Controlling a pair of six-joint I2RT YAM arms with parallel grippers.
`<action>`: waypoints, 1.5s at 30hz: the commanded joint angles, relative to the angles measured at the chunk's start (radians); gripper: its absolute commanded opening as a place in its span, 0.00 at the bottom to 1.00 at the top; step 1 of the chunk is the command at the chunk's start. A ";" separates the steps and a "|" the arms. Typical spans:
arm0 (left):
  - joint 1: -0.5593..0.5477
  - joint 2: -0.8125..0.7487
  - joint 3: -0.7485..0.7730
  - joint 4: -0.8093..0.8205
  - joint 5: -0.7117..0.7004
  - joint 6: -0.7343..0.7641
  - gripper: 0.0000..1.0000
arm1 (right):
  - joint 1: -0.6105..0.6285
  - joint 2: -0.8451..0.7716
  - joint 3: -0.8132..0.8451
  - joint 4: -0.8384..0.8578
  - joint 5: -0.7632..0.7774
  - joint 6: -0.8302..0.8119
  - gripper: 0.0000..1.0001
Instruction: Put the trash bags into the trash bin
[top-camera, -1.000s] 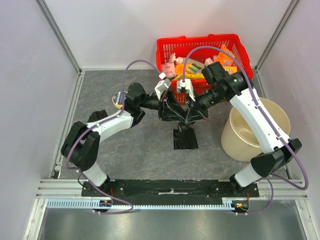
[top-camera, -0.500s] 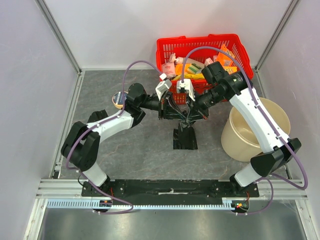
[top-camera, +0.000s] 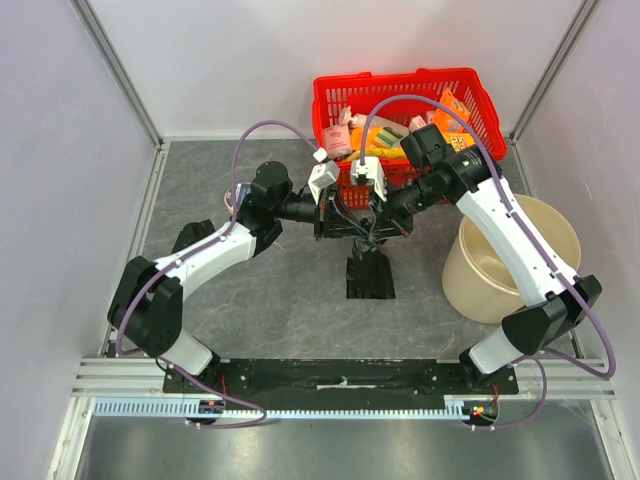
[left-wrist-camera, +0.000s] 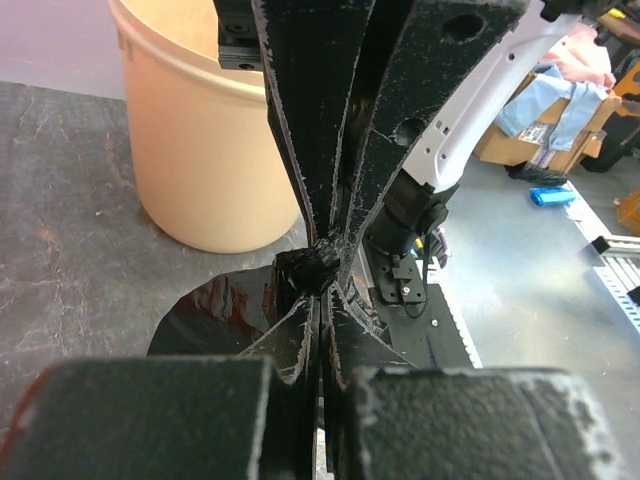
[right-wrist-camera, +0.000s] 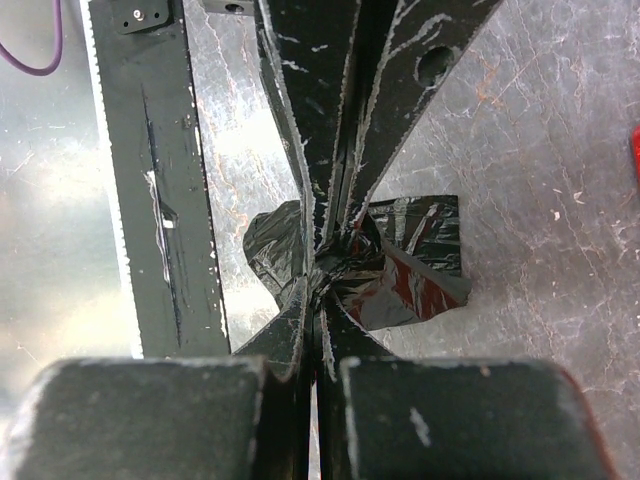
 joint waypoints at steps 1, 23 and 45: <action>0.032 -0.022 0.017 -0.160 -0.048 0.157 0.02 | -0.009 -0.068 -0.006 -0.080 0.000 0.039 0.00; 0.066 -0.050 -0.003 -0.300 -0.098 0.338 0.02 | -0.015 -0.089 -0.095 -0.099 -0.037 0.013 0.00; 0.040 -0.071 -0.017 -0.309 -0.023 0.332 0.02 | -0.015 -0.002 -0.004 -0.008 -0.014 0.116 0.29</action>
